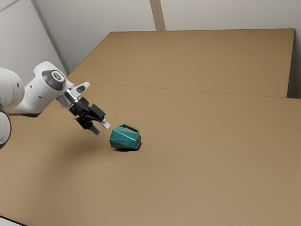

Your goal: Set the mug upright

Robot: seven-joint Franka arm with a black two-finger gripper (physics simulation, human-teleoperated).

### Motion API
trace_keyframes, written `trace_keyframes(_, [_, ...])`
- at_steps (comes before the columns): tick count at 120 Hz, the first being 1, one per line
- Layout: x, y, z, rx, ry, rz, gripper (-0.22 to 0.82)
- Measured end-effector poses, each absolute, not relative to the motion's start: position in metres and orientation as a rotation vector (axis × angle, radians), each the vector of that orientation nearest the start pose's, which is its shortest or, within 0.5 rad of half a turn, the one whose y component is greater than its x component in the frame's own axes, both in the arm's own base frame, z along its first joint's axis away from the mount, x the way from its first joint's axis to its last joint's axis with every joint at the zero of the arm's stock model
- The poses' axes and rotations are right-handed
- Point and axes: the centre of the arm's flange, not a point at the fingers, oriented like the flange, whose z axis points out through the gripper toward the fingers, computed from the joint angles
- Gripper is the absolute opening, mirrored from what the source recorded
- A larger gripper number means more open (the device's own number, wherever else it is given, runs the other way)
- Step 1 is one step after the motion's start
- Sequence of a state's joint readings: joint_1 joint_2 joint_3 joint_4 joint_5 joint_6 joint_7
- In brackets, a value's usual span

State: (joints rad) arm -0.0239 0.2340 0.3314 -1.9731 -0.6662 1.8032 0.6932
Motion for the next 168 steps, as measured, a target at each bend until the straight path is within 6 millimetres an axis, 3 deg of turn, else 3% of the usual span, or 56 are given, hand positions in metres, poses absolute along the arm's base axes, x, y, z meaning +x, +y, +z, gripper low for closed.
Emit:
trace_keyframes(68, [0.562, 0.095, 0.310, 2.387, -0.179, 0.013, 0.60])
trace_keyframes(153, [0.549, 0.093, 0.283, 2.255, -0.170, 0.079, 0.60])
trace_keyframes(168, [0.549, 0.092, 0.282, 2.248, -0.179, 0.089, 0.55])
